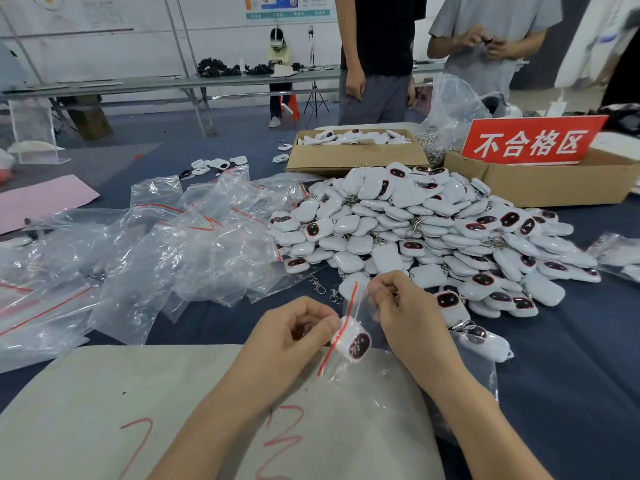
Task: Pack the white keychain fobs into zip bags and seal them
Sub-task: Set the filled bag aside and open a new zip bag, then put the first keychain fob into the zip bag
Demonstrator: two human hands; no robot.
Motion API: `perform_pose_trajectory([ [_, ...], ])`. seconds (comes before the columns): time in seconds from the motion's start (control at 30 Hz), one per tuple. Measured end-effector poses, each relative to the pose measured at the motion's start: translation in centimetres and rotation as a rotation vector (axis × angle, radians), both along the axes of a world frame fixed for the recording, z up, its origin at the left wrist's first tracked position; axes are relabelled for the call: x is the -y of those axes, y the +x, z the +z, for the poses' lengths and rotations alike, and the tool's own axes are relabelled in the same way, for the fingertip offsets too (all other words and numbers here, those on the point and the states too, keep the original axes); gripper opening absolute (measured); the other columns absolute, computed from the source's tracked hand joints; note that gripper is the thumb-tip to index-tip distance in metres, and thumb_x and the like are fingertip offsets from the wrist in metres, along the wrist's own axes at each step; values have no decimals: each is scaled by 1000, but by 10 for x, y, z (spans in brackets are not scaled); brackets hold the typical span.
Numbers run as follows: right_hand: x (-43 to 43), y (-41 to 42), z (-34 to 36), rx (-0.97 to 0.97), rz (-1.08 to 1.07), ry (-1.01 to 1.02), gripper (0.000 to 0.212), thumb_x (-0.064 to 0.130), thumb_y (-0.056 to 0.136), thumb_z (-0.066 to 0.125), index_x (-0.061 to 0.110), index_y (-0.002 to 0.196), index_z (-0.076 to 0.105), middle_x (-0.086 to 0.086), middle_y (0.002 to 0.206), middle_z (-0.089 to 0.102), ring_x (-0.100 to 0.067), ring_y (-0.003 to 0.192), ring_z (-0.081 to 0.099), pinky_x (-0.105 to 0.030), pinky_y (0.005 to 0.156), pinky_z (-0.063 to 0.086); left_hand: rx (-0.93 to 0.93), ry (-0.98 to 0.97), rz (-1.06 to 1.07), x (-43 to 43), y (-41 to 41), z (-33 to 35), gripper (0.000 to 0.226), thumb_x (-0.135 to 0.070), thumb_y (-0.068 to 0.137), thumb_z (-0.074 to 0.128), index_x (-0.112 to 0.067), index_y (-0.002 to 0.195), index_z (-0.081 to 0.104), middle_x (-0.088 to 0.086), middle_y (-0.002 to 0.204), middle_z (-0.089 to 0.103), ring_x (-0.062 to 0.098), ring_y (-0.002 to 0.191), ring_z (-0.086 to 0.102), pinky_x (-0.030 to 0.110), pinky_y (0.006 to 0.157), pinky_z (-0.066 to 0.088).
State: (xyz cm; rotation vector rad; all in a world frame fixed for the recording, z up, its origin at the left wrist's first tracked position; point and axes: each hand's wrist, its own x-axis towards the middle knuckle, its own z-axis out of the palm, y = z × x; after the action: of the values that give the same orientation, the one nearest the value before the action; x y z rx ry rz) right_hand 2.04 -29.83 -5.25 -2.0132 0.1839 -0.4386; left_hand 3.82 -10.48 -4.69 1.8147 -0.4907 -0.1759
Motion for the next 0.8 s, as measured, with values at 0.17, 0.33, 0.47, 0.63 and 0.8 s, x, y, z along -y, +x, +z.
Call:
perform_pose_trajectory([
  [0.17,0,1,-1,-1,-73,-49,16,32,101,54,32,86,60,16,77,67,3,77,59,-15,65,41,28,18,-88,8,-9,-2,24,-56,86,70,-39,102,73,-10,94,69,9,79,65,27,73,54],
  [0.33,2,-3,7,-54,75,-88,16,46,100,51,41,88,60,27,80,67,9,75,61,-8,62,43,95,119,-30,15,-13,-9,6,-35,96,67,-36,101,65,-7,82,69,18,72,59,34,70,51],
  [0.47,8,-5,15,-86,209,-17,24,45,96,57,29,84,71,17,73,70,4,62,62,-10,57,45,67,2,-41,15,-15,0,10,-27,103,56,-35,97,60,-6,89,75,23,78,65,40,76,52],
  [0.63,8,-7,25,23,247,145,36,60,80,58,27,77,70,-2,66,69,-16,54,59,-21,55,47,-8,-81,-104,11,-22,14,16,-26,105,51,-37,99,61,3,93,78,26,78,71,38,73,55],
  [0.8,1,-5,19,23,297,79,36,59,85,54,28,86,71,5,78,73,-10,72,68,-25,72,56,220,91,-84,3,-18,16,17,-44,100,51,-32,98,62,-6,76,74,28,67,64,40,62,50],
])
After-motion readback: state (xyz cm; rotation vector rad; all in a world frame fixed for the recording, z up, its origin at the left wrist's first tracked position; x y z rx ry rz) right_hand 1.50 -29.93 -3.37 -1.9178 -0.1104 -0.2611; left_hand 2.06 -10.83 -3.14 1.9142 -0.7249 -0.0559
